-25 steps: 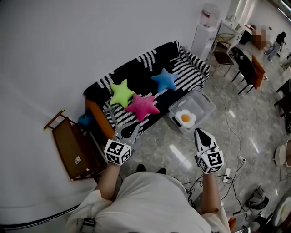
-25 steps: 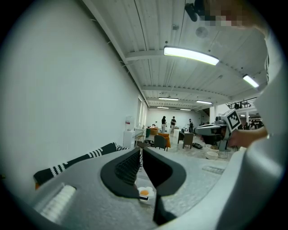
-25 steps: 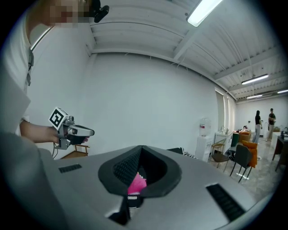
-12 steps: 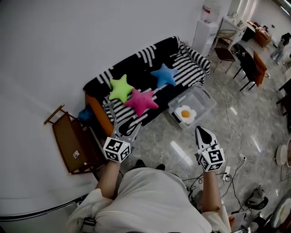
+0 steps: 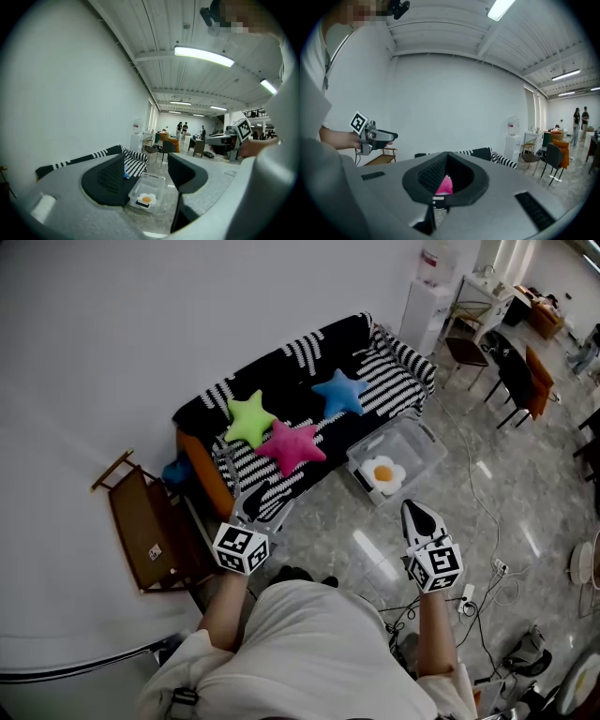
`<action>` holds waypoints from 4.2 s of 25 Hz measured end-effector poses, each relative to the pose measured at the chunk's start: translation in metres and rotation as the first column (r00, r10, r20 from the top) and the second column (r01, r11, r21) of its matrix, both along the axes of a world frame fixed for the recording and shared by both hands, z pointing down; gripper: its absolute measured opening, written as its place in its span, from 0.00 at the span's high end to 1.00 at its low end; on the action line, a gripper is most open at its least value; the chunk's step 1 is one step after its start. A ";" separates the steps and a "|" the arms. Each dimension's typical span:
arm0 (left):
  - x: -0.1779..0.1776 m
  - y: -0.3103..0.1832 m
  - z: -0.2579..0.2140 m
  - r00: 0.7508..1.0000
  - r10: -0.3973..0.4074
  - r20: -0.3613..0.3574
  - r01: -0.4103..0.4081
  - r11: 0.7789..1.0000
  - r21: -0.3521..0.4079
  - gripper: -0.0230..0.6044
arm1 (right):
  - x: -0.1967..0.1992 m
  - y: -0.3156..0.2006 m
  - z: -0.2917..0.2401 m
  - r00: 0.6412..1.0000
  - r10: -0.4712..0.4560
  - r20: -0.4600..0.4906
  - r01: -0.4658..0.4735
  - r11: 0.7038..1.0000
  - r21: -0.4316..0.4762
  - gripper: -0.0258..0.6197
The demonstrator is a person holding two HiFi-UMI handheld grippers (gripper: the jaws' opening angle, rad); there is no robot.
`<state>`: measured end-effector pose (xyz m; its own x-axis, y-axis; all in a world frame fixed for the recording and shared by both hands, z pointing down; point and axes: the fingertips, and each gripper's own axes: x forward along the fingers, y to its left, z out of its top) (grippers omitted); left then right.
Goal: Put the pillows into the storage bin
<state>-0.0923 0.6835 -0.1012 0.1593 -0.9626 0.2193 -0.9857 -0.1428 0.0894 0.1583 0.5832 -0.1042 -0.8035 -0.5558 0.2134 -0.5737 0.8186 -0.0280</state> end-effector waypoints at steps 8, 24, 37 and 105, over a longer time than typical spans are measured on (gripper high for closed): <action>-0.006 -0.010 0.008 1.000 -0.015 -0.020 0.015 1.000 -0.009 0.49 | 0.000 -0.009 0.007 1.000 0.000 -0.011 0.000 1.000 -0.018 0.96; -0.057 -0.092 0.021 0.999 -0.005 -0.032 0.004 1.000 -0.011 0.46 | -0.036 -0.080 0.021 0.999 0.039 -0.038 -0.040 0.999 -0.032 0.96; -0.138 -0.201 0.036 0.997 0.048 -0.053 -0.051 0.998 -0.048 0.46 | -0.125 -0.175 0.030 0.996 0.068 -0.065 -0.073 0.995 -0.064 0.96; -0.263 -0.324 0.485 0.942 -0.316 -0.114 0.183 0.767 -0.615 0.43 | -0.347 -0.334 0.414 0.859 -0.438 -0.264 0.262 0.820 -0.509 0.96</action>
